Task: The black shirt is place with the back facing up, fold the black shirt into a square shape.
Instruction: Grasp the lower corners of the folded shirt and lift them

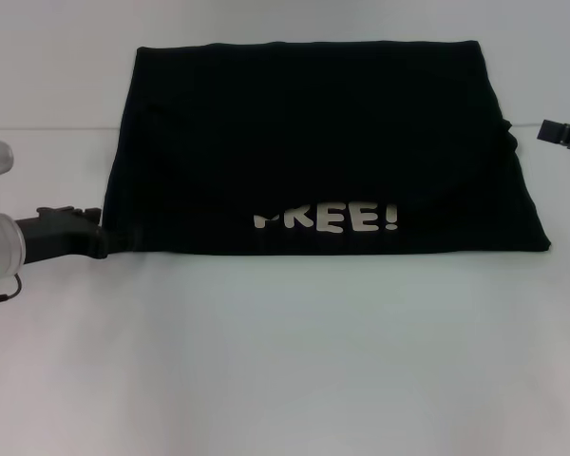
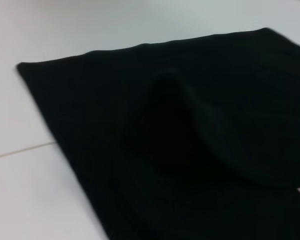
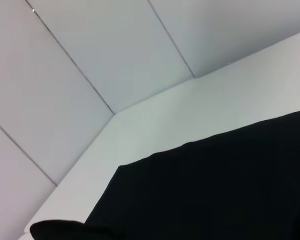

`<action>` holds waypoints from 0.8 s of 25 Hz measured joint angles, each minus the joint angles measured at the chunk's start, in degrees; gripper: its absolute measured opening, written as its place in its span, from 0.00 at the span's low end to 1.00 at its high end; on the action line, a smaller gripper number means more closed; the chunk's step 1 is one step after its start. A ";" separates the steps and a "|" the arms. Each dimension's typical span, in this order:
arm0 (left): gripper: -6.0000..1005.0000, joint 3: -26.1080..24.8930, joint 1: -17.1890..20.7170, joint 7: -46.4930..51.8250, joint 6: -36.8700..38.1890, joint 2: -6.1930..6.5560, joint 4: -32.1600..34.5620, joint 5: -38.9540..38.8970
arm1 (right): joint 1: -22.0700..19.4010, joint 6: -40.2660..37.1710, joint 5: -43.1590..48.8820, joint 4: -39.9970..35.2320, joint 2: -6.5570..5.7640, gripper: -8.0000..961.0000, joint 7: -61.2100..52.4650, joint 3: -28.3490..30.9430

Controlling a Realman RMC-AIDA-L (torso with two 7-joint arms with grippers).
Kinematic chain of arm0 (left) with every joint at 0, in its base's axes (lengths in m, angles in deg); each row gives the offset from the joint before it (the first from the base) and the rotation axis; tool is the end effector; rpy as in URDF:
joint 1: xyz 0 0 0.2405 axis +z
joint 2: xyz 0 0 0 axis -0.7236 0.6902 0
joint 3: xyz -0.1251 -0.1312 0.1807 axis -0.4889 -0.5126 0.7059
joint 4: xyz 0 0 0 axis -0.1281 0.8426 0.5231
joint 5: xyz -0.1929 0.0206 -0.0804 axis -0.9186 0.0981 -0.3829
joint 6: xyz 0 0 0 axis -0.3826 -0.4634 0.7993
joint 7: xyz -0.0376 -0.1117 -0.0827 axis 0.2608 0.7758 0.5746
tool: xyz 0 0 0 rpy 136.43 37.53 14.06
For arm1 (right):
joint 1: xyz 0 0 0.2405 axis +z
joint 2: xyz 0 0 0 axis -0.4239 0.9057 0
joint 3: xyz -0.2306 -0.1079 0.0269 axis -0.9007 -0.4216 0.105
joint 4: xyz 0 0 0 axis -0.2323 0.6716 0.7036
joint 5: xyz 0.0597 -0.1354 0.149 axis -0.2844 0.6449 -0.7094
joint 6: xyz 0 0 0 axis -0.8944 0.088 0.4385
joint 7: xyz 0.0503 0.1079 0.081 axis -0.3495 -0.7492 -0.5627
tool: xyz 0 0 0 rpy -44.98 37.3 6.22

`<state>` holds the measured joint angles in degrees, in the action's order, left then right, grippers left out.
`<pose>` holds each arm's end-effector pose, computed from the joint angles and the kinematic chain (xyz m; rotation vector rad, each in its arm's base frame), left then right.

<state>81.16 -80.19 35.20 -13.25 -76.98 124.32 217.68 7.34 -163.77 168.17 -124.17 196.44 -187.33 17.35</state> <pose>-0.3183 0.3917 0.0166 -2.1907 -0.9314 -0.1988 0.3011 0.3883 0.0952 -2.0764 1.2817 0.8251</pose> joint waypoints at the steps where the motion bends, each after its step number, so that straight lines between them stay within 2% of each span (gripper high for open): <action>1: 0.74 0.03 -0.26 0.00 -0.70 0.09 -0.60 0.00 | 0.03 0.07 0.00 0.01 0.00 0.91 0.00 0.15; 6: 0.74 -0.06 -1.34 0.06 -1.24 0.90 -2.93 0.08 | 0.41 0.28 -0.06 0.04 0.26 0.90 0.33 1.18; 14: 0.74 0.12 -1.74 3.12 -0.85 0.96 -3.10 4.27 | 0.89 0.98 -0.10 0.06 0.37 0.90 0.39 1.23; 20: 0.74 1.08 -1.73 3.42 -0.51 0.91 -3.21 4.45 | 1.12 1.31 -0.10 0.06 0.32 0.90 0.48 1.23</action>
<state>82.24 -81.92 38.62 -13.76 -76.07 121.11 222.13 8.47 -162.46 168.07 -124.11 196.76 -186.85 18.58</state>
